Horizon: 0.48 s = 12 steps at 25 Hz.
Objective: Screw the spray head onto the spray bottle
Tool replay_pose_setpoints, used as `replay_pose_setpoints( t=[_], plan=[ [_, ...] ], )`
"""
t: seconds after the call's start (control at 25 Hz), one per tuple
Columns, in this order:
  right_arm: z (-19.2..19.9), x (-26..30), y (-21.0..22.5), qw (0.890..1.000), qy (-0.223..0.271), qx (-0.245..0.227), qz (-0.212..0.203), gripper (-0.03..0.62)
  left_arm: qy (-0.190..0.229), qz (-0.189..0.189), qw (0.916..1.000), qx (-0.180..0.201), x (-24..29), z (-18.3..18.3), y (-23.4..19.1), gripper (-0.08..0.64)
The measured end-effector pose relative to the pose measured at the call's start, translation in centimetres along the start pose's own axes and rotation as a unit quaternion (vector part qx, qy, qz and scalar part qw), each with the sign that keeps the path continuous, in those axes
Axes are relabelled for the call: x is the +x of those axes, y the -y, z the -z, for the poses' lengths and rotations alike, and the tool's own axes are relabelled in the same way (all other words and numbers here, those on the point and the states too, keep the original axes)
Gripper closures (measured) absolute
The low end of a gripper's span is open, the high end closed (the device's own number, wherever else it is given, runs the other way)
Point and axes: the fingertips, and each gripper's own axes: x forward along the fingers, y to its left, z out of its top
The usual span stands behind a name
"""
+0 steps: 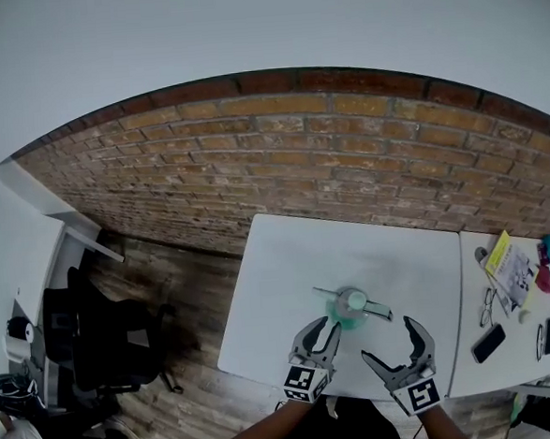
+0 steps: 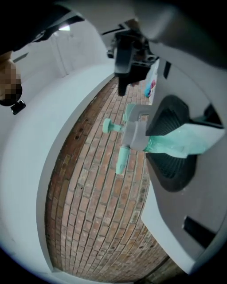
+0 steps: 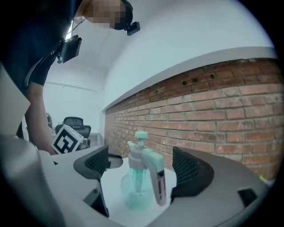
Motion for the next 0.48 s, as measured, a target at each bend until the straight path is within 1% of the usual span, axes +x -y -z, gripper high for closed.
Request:
replay_pose_setpoints(
  t=[0.04, 0.12, 0.2, 0.24, 0.28, 0.36, 0.44, 0.48],
  plan=[
    [-1.2, 0.5, 0.5, 0.999, -0.03, -0.016, -0.022, 0.135, 0.003, 0.001, 1.0, 0.001, 0.2, 0.1, 0.1, 0.457],
    [-3.2, 2.6, 1.1, 0.993, -0.083, -0.047, -0.073, 0.135, 0.008, 0.002, 0.9999, 0.006, 0.7, 0.3, 0.2, 0.44],
    [-4.6, 5.0, 1.6, 0.984, -0.107, -0.072, -0.119, 0.135, 0.009, 0.0, 0.9998, 0.016, 1.1, 0.9, 0.2, 0.415],
    [-4.7, 6.1, 1.5, 0.979, -0.124, -0.079, -0.144, 0.135, 0.009, -0.002, 0.9997, 0.022, 1.2, 1.1, 0.3, 0.408],
    [-4.3, 7.0, 1.2, 0.97, -0.149, -0.083, -0.17, 0.135, 0.008, -0.002, 0.9996, 0.027, 1.4, 1.4, 0.3, 0.402],
    [-2.6, 8.1, 0.2, 0.948, -0.214, -0.1, -0.211, 0.135, 0.006, -0.003, 0.9993, 0.038, 1.6, 2.0, 0.5, 0.396],
    [-0.8, 8.5, -0.9, 0.925, -0.274, -0.114, -0.236, 0.136, 0.005, -0.005, 0.9991, 0.042, 1.9, 2.4, 0.5, 0.369],
    [-0.4, 8.7, -1.4, 0.917, -0.295, -0.114, -0.243, 0.137, 0.006, -0.007, 0.9991, 0.041, 2.2, 2.4, 0.3, 0.349]
  ],
)
